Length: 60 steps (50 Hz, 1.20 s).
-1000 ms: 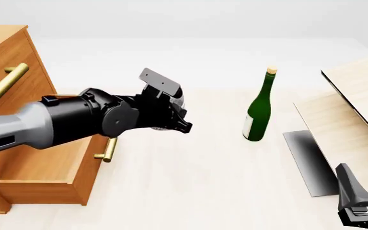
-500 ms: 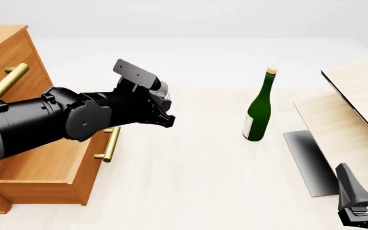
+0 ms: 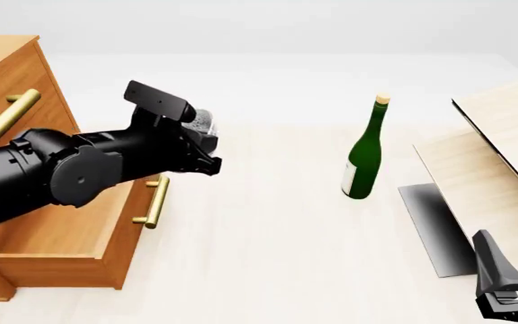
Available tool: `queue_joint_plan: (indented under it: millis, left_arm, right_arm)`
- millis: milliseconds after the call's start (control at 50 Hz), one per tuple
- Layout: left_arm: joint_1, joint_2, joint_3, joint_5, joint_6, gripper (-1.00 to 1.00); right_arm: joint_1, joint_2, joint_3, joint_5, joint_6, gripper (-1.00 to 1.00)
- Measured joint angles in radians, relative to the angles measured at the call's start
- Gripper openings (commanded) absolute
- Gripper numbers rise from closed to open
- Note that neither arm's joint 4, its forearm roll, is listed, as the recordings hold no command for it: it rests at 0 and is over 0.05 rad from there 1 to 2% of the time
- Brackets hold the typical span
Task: Put the bowl in the bottom drawer of the cabinet.
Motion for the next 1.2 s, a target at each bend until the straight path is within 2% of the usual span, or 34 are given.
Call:
queue_joint_plan:
  millis: [360, 1200]
  left_arm:
    - [0.091, -0.061, 0.032, -0.004, -0.02, -1.0]
    - [0.276, -0.193, 0.141, -0.016, -0.123, -1.0]
  right_arm:
    - [0.0, 0.0, 0.0, 0.0, 0.0, 1.0]
    - [0.0, 0.0, 0.0, 0.0, 0.0, 1.0]
